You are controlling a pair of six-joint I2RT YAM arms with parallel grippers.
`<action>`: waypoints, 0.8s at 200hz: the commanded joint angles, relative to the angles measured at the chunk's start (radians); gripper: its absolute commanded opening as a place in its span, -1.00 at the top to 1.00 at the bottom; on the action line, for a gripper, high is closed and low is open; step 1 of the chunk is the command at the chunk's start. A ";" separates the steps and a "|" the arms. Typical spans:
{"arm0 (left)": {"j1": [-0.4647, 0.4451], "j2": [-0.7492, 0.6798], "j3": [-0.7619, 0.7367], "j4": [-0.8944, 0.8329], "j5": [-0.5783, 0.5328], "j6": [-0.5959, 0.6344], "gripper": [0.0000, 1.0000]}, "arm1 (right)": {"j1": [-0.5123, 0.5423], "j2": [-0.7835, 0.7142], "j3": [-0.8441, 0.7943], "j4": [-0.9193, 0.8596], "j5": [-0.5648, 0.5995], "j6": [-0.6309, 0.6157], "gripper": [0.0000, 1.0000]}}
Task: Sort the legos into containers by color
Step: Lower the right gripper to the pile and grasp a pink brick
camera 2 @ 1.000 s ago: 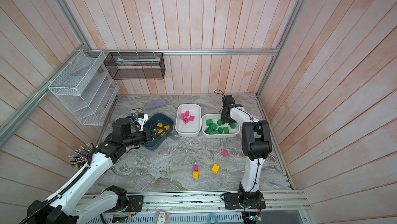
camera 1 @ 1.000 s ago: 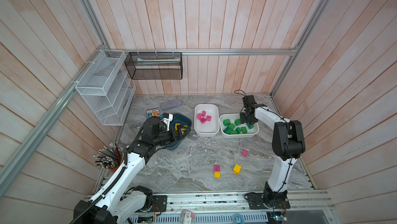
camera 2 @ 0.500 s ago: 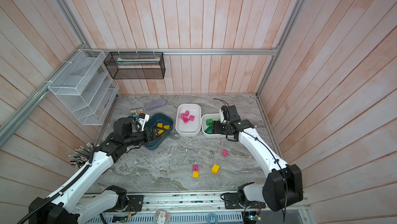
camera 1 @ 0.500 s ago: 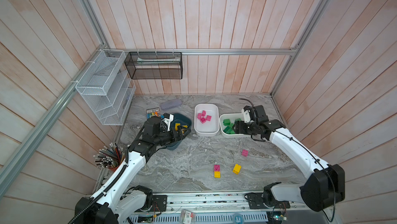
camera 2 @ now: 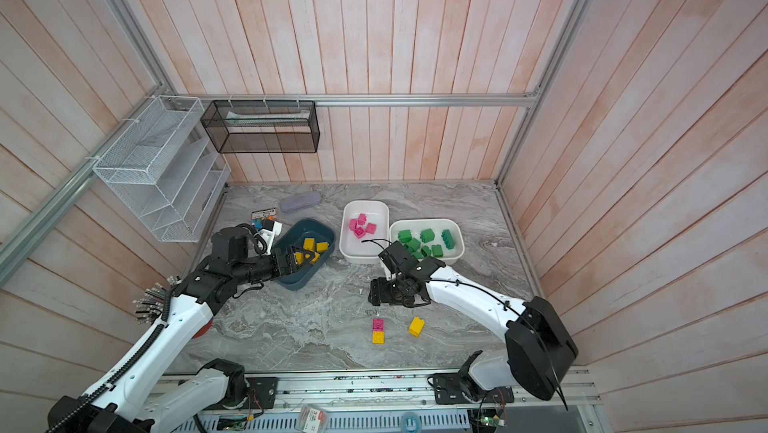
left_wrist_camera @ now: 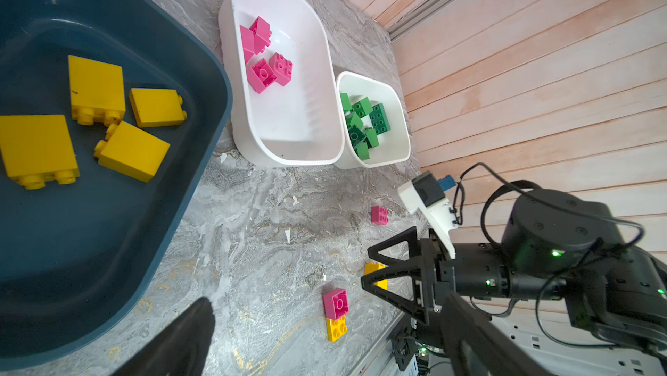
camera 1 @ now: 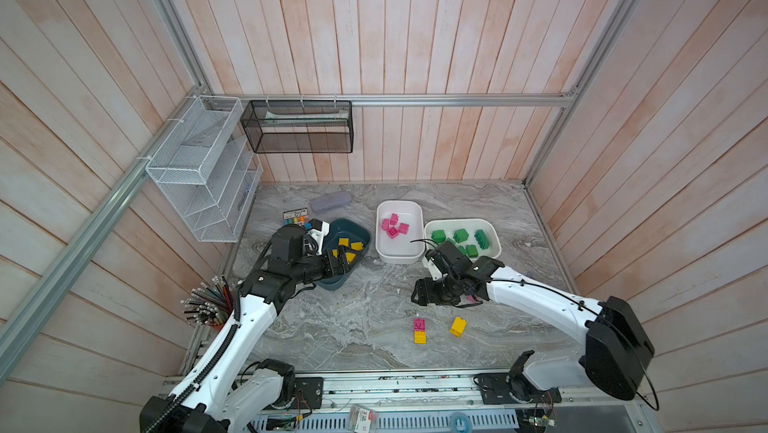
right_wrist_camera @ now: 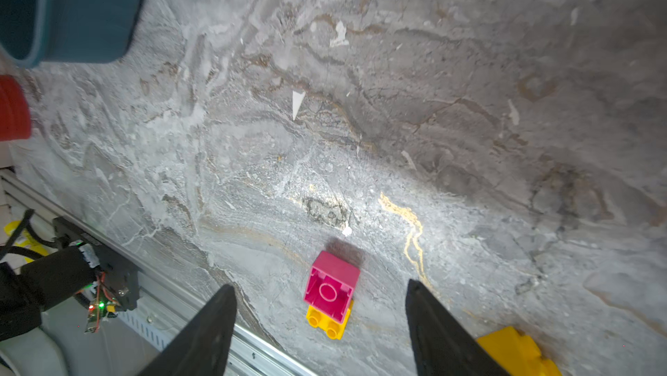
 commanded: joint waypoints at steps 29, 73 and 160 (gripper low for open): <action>0.006 -0.040 -0.030 -0.048 -0.052 0.069 -0.99 | 0.114 0.107 0.046 -0.074 0.108 0.071 -0.47; 0.007 -0.042 -0.027 -0.094 -0.061 0.093 -0.99 | 0.132 0.157 0.025 -0.057 0.102 0.133 -0.31; 0.007 -0.082 -0.055 -0.135 -0.060 0.100 -0.99 | 0.190 0.220 0.045 -0.085 0.188 0.190 -0.04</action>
